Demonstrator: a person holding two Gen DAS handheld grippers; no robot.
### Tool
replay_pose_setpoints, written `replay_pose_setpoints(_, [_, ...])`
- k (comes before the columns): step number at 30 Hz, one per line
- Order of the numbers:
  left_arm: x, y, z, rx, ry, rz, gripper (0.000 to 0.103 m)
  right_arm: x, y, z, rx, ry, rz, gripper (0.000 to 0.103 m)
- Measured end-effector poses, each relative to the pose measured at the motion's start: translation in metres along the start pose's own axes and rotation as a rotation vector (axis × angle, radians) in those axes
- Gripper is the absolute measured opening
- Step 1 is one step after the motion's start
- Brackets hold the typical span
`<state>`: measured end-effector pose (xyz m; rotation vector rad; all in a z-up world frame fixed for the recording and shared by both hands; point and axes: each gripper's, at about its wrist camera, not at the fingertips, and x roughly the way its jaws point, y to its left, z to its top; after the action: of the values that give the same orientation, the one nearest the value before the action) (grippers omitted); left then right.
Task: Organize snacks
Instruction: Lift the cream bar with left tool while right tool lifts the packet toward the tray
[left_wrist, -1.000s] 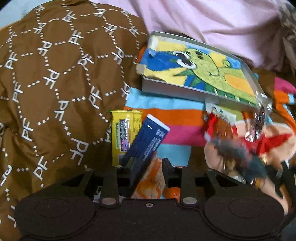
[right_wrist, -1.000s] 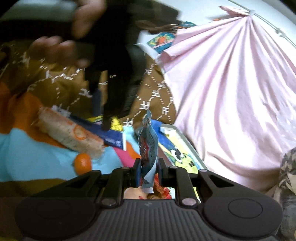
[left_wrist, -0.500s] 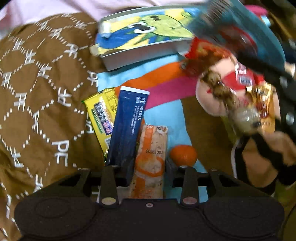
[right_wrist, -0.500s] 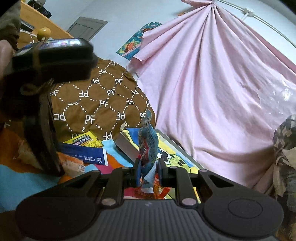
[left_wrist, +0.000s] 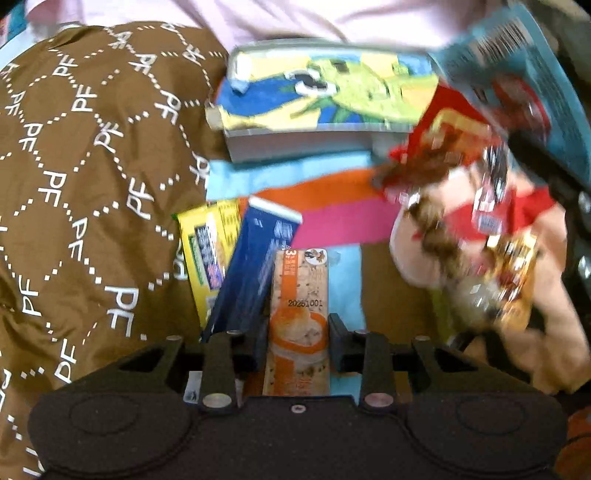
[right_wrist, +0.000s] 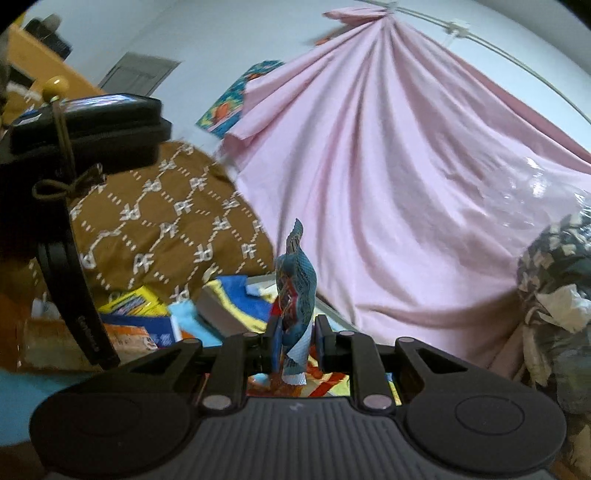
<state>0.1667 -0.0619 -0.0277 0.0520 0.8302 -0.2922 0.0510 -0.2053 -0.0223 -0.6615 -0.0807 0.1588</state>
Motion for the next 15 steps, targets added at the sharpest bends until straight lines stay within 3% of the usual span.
replay_pose_setpoints(15, [-0.007, 0.001, 0.051, -0.153, -0.184, -0.032, 0.034, 0.03, -0.035, 0.001, 0.135, 0.0, -0.102, 0.02])
